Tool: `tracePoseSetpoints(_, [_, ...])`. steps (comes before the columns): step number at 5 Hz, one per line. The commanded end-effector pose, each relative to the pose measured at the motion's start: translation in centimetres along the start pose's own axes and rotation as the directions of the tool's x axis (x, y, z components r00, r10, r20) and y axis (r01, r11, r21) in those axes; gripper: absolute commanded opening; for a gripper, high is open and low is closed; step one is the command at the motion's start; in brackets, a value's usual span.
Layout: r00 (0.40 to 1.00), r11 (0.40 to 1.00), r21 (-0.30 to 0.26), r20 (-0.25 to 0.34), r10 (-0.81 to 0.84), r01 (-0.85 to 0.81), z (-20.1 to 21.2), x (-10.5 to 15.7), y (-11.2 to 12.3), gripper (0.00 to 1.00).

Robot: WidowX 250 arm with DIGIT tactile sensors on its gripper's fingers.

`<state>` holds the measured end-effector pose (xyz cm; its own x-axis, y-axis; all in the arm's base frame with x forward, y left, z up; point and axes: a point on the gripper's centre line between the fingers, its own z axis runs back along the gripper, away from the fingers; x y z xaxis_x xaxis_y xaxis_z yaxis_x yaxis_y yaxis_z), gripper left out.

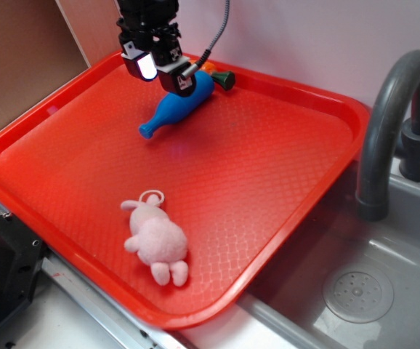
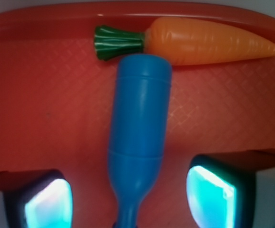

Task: Grab the blue bottle.

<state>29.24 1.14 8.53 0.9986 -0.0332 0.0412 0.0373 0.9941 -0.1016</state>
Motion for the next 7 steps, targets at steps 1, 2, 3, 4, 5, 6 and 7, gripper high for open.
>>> tracePoseSetpoints(1, [1.000,0.997,0.071,-0.007,-0.020,0.020,-1.5,1.7,0.0,1.00])
tracePoseSetpoints(2, [0.998,0.997,0.063,-0.041,-0.045,0.047,-3.1,1.8,-0.2,1.00])
tracePoseSetpoints(3, [0.996,0.997,0.057,-0.067,-0.057,0.061,-4.1,1.8,-0.5,1.00])
tracePoseSetpoints(4, [0.995,0.995,0.057,-0.070,-0.077,0.081,-4.4,1.5,-1.0,0.00])
tracePoseSetpoints(5, [0.995,0.994,0.076,-0.062,-0.077,0.082,-3.9,0.9,-1.3,0.00])
tracePoseSetpoints(6, [0.998,0.988,0.138,-0.023,-0.061,0.063,-1.2,-0.3,-1.8,0.00])
tracePoseSetpoints(7, [1.000,0.983,0.180,0.018,-0.022,0.018,3.6,-1.5,-2.9,0.00])
